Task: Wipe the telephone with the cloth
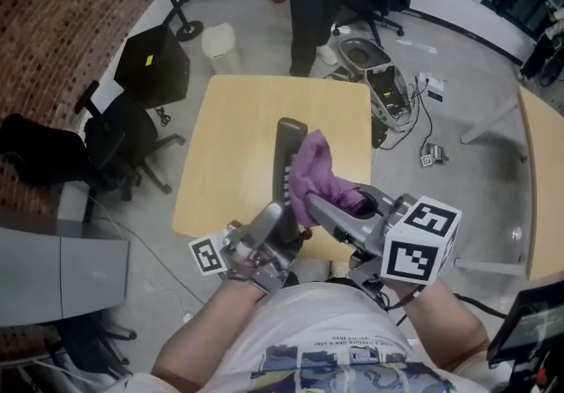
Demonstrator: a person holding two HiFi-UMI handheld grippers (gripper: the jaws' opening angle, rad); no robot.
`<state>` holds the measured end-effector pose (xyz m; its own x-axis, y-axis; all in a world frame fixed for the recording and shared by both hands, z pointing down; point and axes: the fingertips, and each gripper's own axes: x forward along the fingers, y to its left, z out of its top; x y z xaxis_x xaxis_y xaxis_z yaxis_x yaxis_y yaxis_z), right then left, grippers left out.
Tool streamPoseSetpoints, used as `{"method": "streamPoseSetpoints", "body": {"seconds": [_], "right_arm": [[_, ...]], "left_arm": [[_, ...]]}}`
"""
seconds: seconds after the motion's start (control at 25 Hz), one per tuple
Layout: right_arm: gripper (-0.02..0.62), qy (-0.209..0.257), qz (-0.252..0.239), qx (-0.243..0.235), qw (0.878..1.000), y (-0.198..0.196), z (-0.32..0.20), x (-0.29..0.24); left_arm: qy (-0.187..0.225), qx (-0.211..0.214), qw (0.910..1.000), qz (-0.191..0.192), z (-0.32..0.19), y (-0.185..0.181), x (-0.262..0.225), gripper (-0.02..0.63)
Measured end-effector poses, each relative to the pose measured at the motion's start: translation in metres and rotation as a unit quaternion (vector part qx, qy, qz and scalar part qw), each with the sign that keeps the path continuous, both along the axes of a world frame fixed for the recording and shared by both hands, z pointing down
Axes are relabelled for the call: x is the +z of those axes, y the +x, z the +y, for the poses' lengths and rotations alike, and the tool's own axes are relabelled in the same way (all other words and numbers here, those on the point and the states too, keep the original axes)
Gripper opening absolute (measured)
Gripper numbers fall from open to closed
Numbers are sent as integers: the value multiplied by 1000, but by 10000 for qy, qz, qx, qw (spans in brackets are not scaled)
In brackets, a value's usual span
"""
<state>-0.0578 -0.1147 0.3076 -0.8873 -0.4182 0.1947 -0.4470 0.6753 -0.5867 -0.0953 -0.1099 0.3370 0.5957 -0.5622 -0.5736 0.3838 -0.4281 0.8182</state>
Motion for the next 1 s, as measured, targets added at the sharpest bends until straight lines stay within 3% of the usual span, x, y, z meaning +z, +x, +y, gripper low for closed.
{"method": "streamPoseSetpoints", "body": {"seconds": [1.0], "right_arm": [[84,-177,333,-207,9991,-16,34,22]], "left_arm": [[-215,80,9997,88,-23,-14,7,247]]}}
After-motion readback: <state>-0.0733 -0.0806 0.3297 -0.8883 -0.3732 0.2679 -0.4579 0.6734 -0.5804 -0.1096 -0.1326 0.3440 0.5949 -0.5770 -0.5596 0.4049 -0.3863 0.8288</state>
